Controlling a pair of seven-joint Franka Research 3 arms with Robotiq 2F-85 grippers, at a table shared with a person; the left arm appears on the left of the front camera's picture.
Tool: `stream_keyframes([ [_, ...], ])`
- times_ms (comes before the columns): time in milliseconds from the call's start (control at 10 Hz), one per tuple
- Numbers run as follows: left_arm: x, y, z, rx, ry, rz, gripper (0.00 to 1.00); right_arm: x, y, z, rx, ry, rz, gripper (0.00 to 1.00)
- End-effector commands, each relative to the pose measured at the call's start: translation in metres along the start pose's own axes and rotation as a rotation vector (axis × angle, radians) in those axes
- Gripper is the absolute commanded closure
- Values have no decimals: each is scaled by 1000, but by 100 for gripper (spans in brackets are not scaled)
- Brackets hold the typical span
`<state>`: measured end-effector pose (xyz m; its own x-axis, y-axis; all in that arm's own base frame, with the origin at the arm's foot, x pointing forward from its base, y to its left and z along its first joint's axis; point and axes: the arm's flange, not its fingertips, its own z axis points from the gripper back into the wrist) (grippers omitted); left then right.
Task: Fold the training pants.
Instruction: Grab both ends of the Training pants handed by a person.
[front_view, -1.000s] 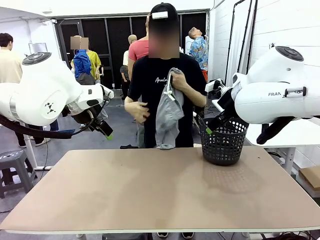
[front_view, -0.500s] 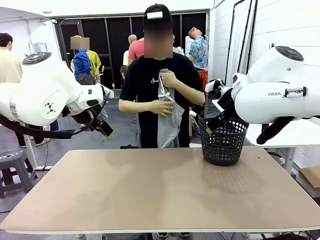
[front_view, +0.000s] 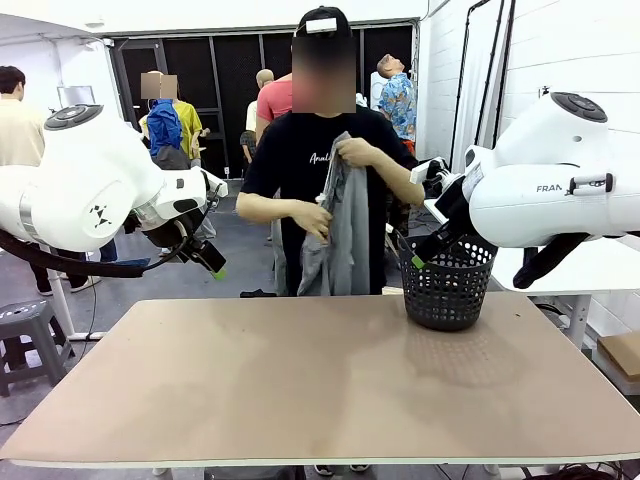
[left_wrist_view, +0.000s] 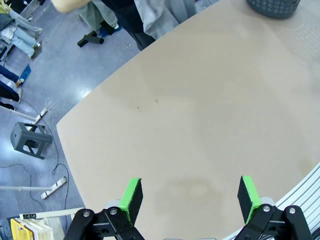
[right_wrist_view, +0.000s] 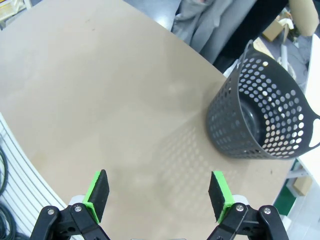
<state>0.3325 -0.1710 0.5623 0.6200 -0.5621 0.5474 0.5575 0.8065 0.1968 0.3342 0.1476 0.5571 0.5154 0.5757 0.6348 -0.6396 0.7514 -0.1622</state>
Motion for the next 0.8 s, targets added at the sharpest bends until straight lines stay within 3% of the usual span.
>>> stream_keyframes([
  [0, 1, 1, 0, -4, 0, -5, 0, 0, -1, 0, 2, 0, -1, 0],
  [700, 1, 1, 0, -4, 0, -5, 0, 0, -1, 0, 2, 0, -1, 0],
])
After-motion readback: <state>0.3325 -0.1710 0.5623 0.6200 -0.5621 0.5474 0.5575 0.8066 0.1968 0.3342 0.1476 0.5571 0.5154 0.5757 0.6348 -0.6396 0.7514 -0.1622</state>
